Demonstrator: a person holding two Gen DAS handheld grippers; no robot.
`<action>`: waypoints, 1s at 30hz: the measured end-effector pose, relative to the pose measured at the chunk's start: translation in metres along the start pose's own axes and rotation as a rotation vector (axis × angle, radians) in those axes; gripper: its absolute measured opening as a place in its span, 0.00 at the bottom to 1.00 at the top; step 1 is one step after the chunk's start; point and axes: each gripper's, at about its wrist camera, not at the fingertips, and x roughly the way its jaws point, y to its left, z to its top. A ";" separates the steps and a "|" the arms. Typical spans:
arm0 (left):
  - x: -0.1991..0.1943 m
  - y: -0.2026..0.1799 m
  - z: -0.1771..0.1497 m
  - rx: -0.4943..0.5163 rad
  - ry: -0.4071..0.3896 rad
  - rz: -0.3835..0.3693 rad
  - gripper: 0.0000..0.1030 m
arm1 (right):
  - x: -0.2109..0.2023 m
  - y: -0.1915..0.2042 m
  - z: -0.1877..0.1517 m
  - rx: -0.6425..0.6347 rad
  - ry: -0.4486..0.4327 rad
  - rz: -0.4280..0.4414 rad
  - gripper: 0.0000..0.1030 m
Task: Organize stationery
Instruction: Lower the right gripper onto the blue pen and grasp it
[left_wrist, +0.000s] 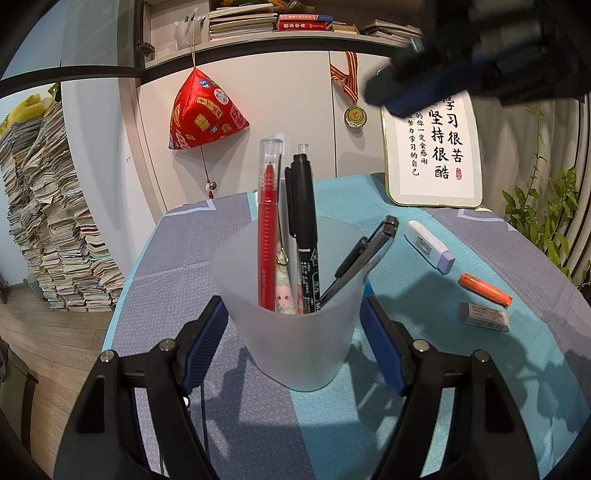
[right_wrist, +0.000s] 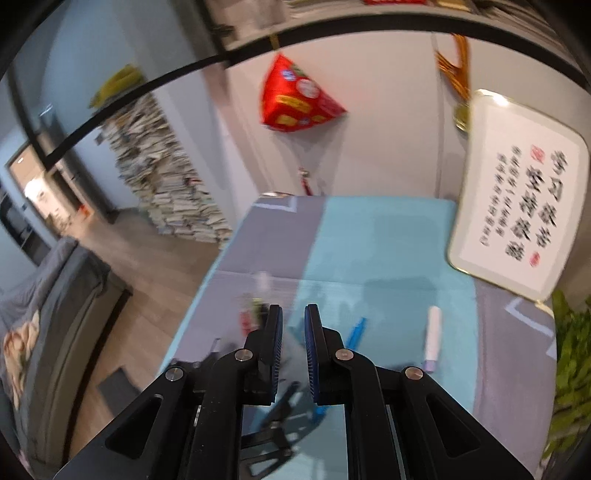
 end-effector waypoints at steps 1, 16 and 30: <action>0.000 0.000 0.000 0.000 0.000 0.000 0.71 | 0.003 -0.006 -0.001 0.015 0.008 -0.016 0.11; -0.011 0.002 0.009 -0.021 -0.104 0.005 0.77 | 0.033 -0.062 -0.025 0.146 0.116 -0.054 0.11; -0.019 0.013 0.003 -0.030 -0.119 0.120 0.71 | 0.073 -0.061 -0.030 0.139 0.211 -0.099 0.11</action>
